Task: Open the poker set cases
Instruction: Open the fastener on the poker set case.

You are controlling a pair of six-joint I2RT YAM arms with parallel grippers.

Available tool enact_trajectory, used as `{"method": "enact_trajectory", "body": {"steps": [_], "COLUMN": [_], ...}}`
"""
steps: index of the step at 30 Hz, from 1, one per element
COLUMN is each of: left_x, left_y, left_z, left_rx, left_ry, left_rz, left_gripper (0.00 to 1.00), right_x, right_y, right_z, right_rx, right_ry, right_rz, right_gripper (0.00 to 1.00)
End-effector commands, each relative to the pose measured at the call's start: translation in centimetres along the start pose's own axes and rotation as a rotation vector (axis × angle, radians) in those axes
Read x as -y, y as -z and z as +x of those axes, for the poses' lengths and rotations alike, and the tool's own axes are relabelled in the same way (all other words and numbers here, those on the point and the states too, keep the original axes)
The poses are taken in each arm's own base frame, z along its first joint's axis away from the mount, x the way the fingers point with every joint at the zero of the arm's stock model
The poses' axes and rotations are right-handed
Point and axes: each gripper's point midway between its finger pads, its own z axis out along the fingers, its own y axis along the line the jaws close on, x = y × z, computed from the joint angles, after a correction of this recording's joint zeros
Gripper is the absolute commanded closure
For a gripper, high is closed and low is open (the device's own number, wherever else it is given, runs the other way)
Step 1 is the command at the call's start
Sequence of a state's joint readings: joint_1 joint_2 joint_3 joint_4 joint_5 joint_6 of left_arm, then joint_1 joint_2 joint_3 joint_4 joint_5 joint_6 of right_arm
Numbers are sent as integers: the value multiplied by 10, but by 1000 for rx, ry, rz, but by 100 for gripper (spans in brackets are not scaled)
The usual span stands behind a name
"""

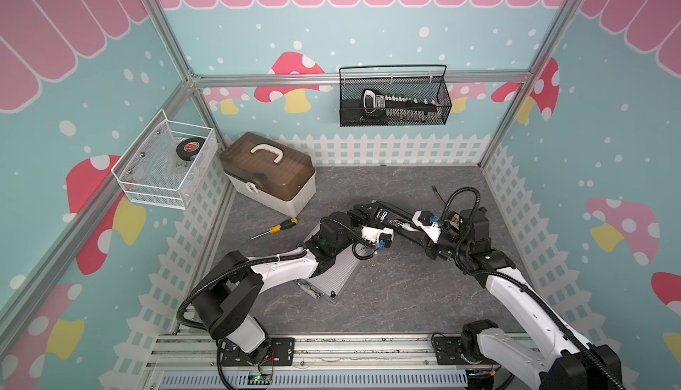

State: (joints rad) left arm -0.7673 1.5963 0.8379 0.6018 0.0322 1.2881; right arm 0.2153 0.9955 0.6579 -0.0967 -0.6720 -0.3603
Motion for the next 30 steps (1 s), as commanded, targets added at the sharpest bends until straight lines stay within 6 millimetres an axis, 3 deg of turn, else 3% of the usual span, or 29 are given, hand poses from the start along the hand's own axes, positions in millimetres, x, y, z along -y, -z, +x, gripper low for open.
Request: {"method": "enact_trajectory", "body": {"steps": [1, 10, 30], "left_x": [-33, -43, -87], "left_y": [-1, -4, 2], "left_z": [-5, -8, -15], "left_rx": [9, 10, 22], "left_ry": [-73, -143, -159], "left_rz": [-133, -153, -311], "left_gripper": [31, 31, 33], "right_x": [-28, -32, -34], "right_y": [1, 0, -3], "right_z": [-20, -18, -17], "right_rx": [76, 74, 67], "right_ry": [2, -26, -42], "right_rz": [-142, -162, -180], "right_gripper": [97, 97, 98]}}
